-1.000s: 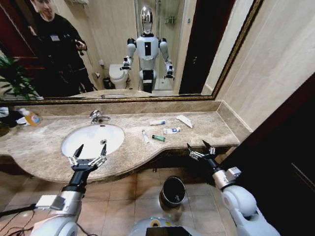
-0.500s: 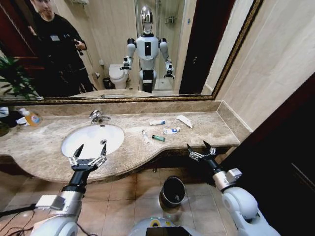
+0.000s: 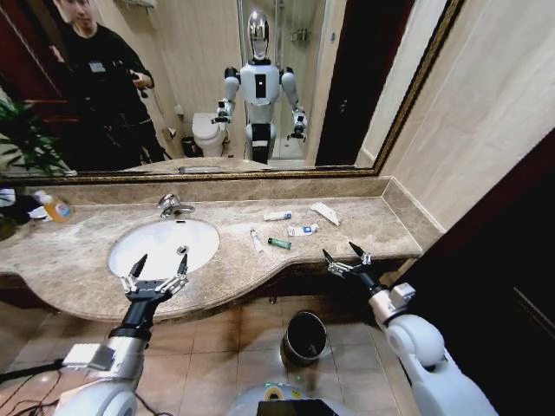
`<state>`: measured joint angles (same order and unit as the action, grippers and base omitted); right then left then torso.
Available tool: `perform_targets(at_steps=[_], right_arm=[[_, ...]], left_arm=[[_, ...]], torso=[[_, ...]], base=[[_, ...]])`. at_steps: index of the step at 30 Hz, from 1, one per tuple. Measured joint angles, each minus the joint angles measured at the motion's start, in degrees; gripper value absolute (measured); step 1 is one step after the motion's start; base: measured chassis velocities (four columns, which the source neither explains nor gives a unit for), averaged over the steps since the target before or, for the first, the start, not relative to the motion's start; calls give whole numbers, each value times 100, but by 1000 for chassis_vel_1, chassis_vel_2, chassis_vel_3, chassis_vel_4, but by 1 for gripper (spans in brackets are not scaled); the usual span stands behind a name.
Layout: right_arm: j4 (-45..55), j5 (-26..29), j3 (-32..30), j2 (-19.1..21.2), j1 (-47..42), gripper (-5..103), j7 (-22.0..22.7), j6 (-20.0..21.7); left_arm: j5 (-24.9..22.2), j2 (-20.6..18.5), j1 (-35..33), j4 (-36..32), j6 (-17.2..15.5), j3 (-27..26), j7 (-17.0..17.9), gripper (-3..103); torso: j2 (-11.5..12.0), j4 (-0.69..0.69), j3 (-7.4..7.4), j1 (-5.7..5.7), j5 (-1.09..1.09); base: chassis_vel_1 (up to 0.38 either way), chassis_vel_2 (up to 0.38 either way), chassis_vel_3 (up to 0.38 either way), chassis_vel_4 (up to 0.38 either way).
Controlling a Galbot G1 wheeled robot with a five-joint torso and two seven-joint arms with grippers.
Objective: Pick up the trash from the sink and place it in the trash bin.
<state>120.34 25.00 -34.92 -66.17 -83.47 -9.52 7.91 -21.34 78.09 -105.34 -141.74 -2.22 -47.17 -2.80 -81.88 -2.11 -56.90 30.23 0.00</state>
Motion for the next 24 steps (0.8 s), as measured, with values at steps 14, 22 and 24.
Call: perform_targets(at_steps=[14,22,24], right_arm=[[-460,63,274,122,398,100,-804,197],[-812,-63,366,122,871,100,-1495,521],[-884,-93,405,125,967,100,-1586,536]], left_arm=[[0,0,0,0,0,0,0,100],[0,0,0,0,0,0,0,100],[0,0,0,0,0,0,0,100]], torso=[[0,0,0,0,0],[0,0,0,0,0],[0,0,0,0,0]], base=[[0,0,0,0],[0,0,0,0],[0,0,0,0]])
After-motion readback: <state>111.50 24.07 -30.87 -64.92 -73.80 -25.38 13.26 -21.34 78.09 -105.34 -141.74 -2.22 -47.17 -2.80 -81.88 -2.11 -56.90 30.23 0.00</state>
